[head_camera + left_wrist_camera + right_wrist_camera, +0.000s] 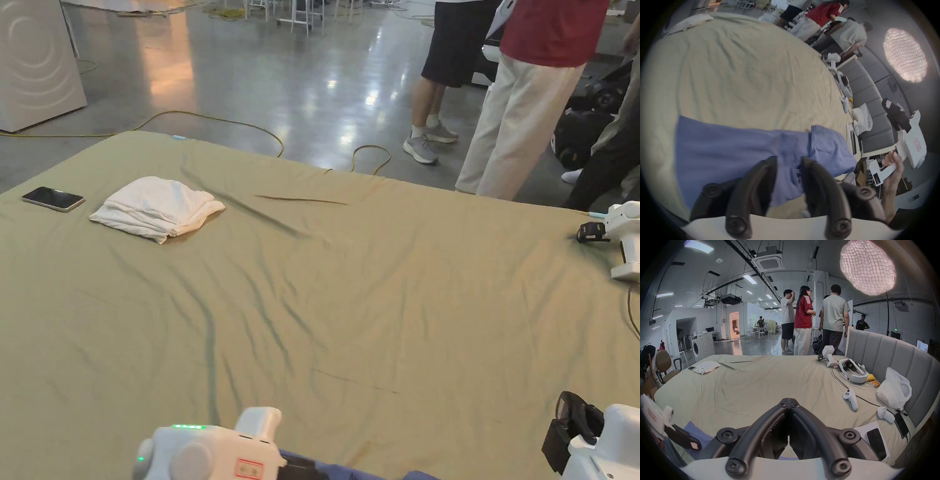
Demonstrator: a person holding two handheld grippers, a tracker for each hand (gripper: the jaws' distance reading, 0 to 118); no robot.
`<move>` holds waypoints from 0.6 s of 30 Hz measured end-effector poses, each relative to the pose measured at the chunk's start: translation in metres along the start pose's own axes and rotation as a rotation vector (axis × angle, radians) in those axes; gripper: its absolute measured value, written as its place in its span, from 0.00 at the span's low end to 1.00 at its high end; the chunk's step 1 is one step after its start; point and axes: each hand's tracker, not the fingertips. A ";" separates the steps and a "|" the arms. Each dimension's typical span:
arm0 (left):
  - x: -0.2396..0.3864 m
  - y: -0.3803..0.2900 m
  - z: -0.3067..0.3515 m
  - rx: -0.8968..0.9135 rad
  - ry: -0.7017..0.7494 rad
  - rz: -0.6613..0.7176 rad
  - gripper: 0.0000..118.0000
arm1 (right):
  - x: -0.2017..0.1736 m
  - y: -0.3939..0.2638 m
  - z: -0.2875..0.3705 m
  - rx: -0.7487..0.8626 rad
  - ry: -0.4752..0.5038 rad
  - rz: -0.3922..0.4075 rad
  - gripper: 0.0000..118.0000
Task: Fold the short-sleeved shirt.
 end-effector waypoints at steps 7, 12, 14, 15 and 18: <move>-0.068 0.006 0.078 0.108 0.078 0.094 0.57 | -0.001 0.016 0.006 0.100 -0.004 -0.006 0.00; -0.129 0.000 0.077 0.048 -0.027 0.161 0.58 | -0.002 0.025 0.006 0.128 -0.006 -0.006 0.00; -0.142 -0.005 0.067 0.023 -0.080 0.178 0.58 | -0.003 0.026 0.006 0.127 -0.007 -0.003 0.00; -0.146 -0.006 0.064 0.018 -0.098 0.201 0.58 | -0.003 0.026 0.007 0.128 -0.007 -0.003 0.00; -0.163 -0.011 0.045 -0.017 -0.183 0.280 0.58 | -0.003 0.026 0.008 0.122 -0.011 0.002 0.00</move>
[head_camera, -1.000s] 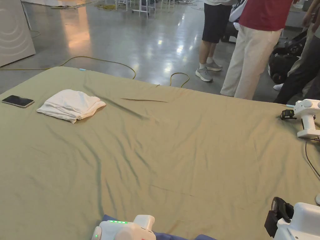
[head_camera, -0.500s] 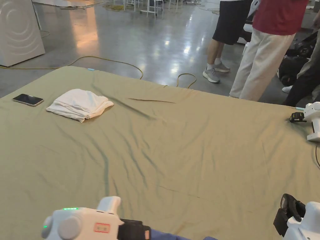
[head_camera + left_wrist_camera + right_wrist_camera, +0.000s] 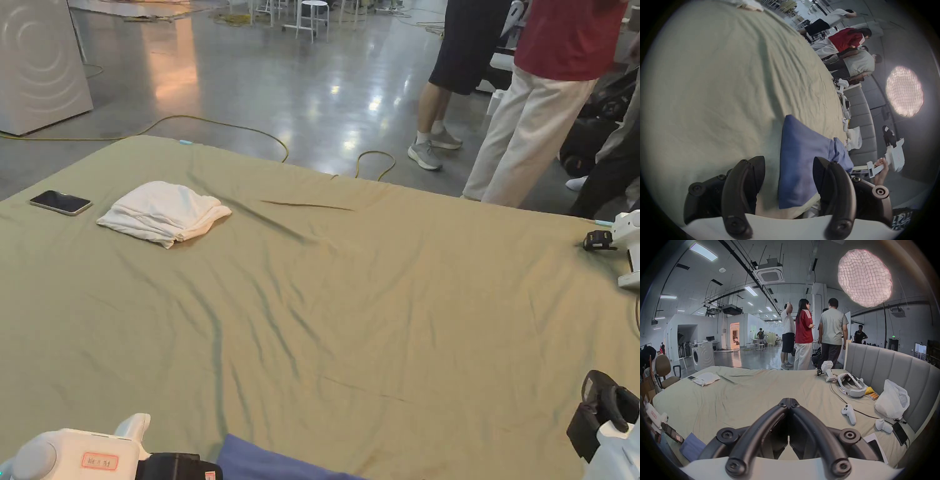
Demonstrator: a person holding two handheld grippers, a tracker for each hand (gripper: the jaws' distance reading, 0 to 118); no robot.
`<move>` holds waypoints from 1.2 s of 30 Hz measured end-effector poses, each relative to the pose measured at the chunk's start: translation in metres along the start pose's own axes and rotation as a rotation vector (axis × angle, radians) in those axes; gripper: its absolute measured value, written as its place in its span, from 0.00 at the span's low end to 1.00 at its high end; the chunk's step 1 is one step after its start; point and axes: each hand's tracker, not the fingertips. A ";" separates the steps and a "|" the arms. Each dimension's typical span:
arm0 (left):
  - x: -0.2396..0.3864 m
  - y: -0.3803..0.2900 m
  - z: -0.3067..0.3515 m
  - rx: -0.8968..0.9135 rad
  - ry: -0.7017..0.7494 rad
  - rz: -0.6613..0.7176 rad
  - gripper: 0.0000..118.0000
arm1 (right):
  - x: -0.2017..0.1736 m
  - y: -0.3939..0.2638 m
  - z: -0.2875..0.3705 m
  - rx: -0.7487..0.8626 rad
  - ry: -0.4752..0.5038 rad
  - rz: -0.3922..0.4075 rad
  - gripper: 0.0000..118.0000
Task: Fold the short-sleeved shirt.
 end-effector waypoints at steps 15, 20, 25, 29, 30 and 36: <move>-0.013 -0.006 -0.044 0.000 -0.133 0.036 0.17 | -0.001 -0.007 0.004 -0.034 -0.016 0.011 0.00; -0.001 -0.011 -0.026 0.050 -0.147 -0.017 0.15 | -0.002 -0.007 0.005 -0.031 -0.009 0.024 0.00; 0.038 -0.009 0.006 0.086 -0.092 -0.096 0.14 | 0.001 -0.008 0.004 -0.033 -0.003 0.029 0.00; 0.057 0.006 0.054 0.142 0.044 -0.103 0.14 | 0.003 -0.008 0.003 -0.036 0.002 0.026 0.00; 0.065 0.009 0.068 0.150 0.121 -0.122 0.14 | 0.003 -0.009 0.003 -0.036 0.006 0.025 0.00; 0.110 0.027 0.116 0.199 0.430 -0.241 0.14 | 0.003 -0.010 -0.001 -0.041 0.020 0.018 0.00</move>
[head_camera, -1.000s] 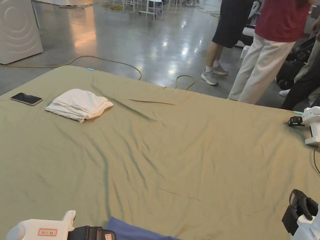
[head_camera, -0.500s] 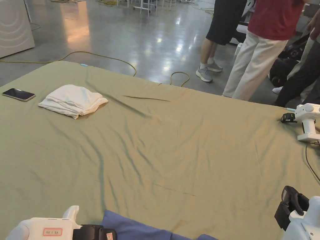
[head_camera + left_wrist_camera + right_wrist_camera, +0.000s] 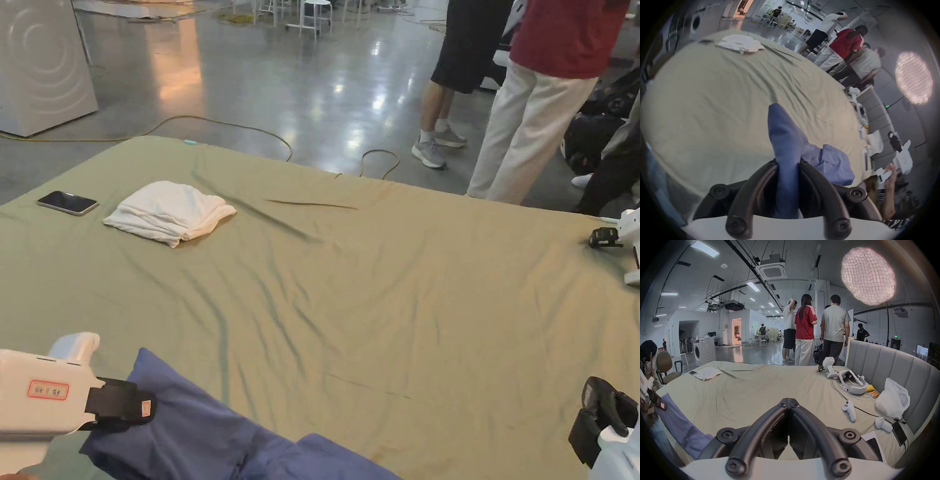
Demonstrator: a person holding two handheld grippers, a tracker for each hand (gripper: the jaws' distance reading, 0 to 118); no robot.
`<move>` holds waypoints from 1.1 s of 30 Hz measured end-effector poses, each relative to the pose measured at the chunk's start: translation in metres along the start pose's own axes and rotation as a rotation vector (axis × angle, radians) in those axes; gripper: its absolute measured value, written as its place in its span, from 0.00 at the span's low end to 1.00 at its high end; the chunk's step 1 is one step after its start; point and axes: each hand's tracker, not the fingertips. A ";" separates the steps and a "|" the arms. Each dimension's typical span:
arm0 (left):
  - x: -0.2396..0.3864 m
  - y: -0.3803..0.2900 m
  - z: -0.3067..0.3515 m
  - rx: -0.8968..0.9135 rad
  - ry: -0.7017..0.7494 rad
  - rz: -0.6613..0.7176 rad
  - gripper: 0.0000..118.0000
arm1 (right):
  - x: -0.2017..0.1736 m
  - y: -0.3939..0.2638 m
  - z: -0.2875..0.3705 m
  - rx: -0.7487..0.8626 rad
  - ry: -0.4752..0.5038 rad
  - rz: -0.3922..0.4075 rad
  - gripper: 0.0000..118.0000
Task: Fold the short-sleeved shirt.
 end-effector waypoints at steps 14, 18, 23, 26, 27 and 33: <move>0.119 -0.012 -0.022 -0.100 0.067 -0.230 0.14 | 0.002 -0.007 -0.006 -0.025 0.011 -0.035 0.00; 0.148 -0.014 -0.032 -0.125 0.046 -0.256 0.14 | 0.006 -0.008 -0.005 -0.032 0.005 -0.039 0.00; 0.171 -0.021 -0.069 -0.179 0.032 -0.268 0.14 | 0.010 -0.012 -0.004 -0.045 -0.003 -0.051 0.00; 0.190 -0.033 -0.095 -0.216 0.045 -0.297 0.14 | 0.013 -0.014 -0.004 -0.053 -0.009 -0.059 0.00; 0.196 -0.037 -0.105 -0.235 0.051 -0.309 0.14 | 0.014 -0.015 -0.003 -0.056 -0.011 -0.060 0.00; 0.224 -0.057 -0.141 -0.289 0.066 -0.309 0.14 | 0.019 -0.017 -0.001 -0.069 -0.023 -0.060 0.00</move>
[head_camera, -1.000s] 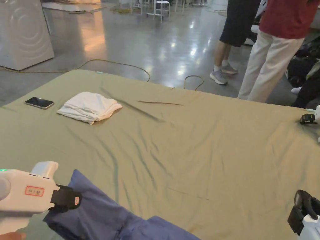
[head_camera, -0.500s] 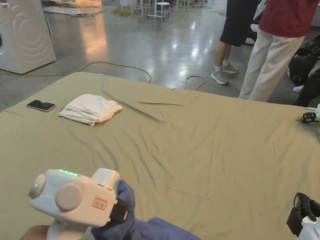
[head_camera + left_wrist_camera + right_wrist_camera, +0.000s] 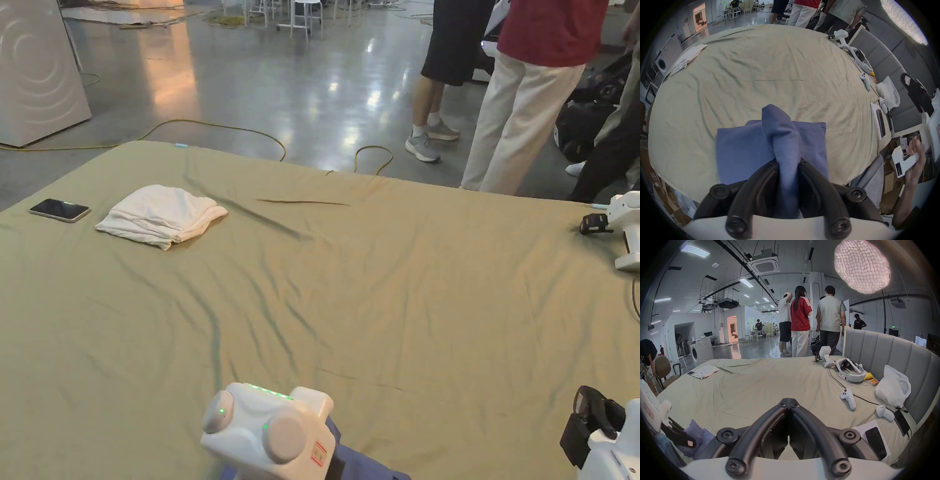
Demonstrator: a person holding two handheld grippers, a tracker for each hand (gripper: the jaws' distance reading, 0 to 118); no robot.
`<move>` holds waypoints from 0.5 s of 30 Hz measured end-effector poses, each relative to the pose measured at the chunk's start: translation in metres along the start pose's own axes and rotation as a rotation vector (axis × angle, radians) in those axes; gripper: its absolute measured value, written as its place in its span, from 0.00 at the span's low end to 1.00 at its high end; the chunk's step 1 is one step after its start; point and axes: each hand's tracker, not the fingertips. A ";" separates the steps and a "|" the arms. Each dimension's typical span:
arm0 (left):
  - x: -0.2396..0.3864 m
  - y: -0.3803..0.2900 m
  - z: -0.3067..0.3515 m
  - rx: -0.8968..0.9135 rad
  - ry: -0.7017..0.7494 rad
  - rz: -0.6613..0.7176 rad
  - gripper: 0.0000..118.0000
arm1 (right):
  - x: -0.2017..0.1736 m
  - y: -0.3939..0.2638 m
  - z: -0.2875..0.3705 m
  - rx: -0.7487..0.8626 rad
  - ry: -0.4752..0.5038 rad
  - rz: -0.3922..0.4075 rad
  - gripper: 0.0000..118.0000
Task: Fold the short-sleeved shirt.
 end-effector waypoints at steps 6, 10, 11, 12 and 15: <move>0.006 -0.002 -0.007 -0.019 -0.011 0.019 0.16 | 0.002 -0.003 0.000 -0.014 -0.009 -0.003 0.00; -0.006 -0.003 0.011 -0.017 -0.149 0.041 0.45 | 0.002 -0.004 -0.001 -0.019 -0.008 0.000 0.00; -0.010 -0.003 0.019 -0.004 -0.186 0.064 0.47 | 0.002 -0.004 -0.001 -0.019 -0.008 0.001 0.00; -0.014 -0.002 0.029 0.016 -0.227 0.087 0.47 | 0.002 -0.004 -0.001 -0.020 -0.008 0.000 0.00; -0.028 -0.001 0.051 0.083 -0.295 0.141 0.46 | 0.002 -0.004 0.000 -0.020 -0.008 -0.001 0.00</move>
